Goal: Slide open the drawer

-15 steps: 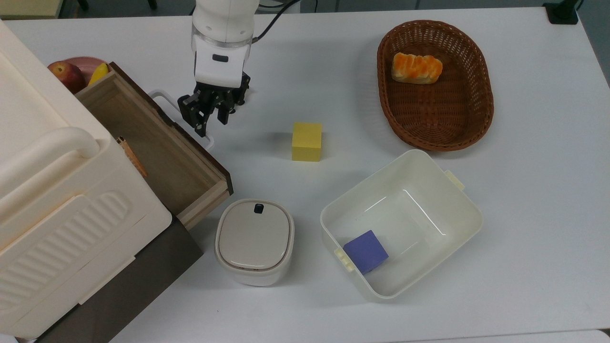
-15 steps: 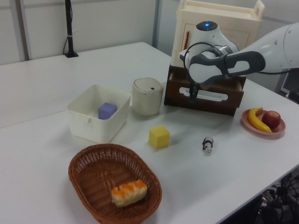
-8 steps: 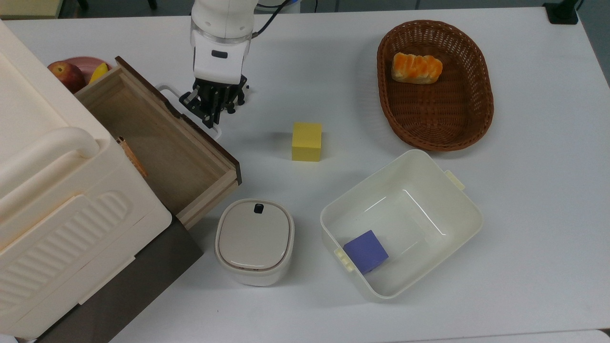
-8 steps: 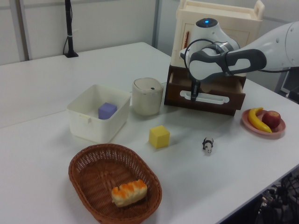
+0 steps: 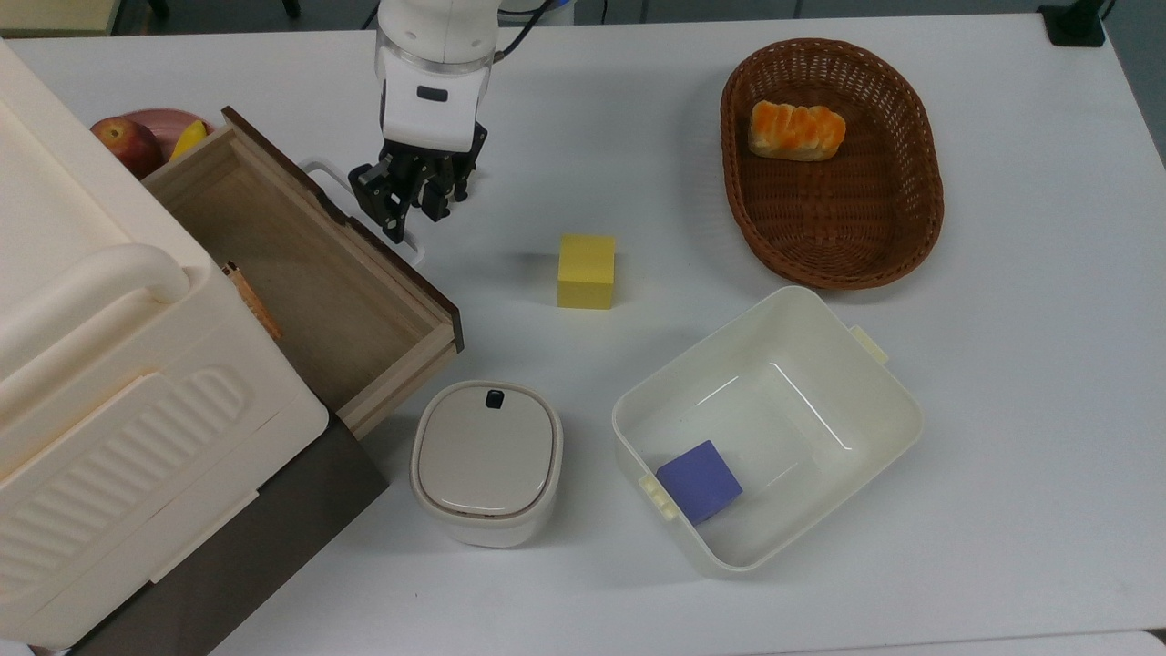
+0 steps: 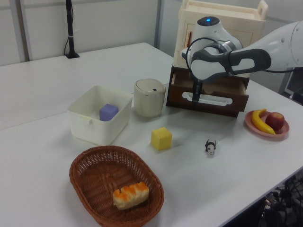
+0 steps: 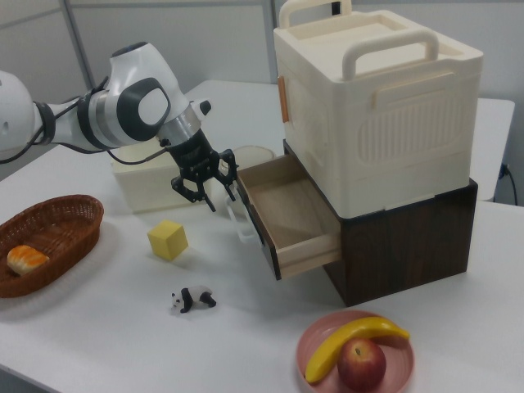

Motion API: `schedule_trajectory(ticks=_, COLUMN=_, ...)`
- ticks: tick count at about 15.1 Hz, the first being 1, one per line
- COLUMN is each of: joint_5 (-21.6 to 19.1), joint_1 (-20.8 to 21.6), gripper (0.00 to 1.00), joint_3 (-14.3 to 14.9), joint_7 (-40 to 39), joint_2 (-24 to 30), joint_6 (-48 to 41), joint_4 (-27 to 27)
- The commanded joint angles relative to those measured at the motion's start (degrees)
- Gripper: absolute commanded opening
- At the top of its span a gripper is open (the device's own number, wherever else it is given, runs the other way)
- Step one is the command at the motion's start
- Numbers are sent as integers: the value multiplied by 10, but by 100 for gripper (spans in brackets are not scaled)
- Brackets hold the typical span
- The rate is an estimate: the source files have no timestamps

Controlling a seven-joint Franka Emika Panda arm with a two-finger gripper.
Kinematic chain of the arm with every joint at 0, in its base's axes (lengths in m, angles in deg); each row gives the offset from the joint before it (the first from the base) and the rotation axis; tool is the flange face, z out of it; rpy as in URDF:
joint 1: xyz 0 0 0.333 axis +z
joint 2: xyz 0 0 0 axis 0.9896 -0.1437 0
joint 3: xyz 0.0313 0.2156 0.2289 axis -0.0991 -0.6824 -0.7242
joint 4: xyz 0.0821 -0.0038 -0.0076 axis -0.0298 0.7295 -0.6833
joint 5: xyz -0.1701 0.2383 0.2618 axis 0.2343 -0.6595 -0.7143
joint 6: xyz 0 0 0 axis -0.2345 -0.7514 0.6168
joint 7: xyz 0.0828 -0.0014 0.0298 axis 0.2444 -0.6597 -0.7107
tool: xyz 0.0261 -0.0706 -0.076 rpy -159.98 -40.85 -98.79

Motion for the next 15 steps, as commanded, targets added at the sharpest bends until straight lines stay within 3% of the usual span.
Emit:
schedule_trajectory(ticks=1, joint_5=-1, joint_1=7, gripper=46, joint_3=-1, joint_7=15, joint_2=14, joint_6=-22, joint_4=4)
schedule_trajectory(ticks=3, joint_5=-2, joint_1=8, gripper=52, joint_3=-10, joint_7=40, joint_2=19, joint_6=-52, joint_4=-6)
schedule_trajectory(ticks=4, joint_5=-4, joint_1=8, gripper=65, joint_3=-17, joint_7=72, joint_2=24, joint_6=-84, joint_4=-22)
schedule_trajectory(ticks=5, joint_5=-16, joint_1=11, gripper=91, joint_3=-23, joint_7=115, joint_2=29, joint_6=-125, joint_4=-39)
schedule_trajectory(ticks=6, joint_5=-41, joint_1=21, gripper=100, joint_3=-31, joint_7=166, joint_2=35, joint_6=-170, joint_4=-60)
schedule_trajectory(ticks=10, joint_5=-90, joint_1=36, gripper=100, joint_3=-33, joint_7=396, joint_2=38, joint_6=-295, joint_4=-134)
schedule_trajectory(ticks=12, joint_5=-107, joint_1=36, gripper=100, joint_3=-28, joint_7=462, joint_2=45, joint_6=-296, joint_4=-138)
schedule_trajectory(ticks=15, joint_5=-108, joint_1=36, gripper=100, joint_3=-20, joint_7=476, joint_2=54, joint_6=-296, joint_4=-141)
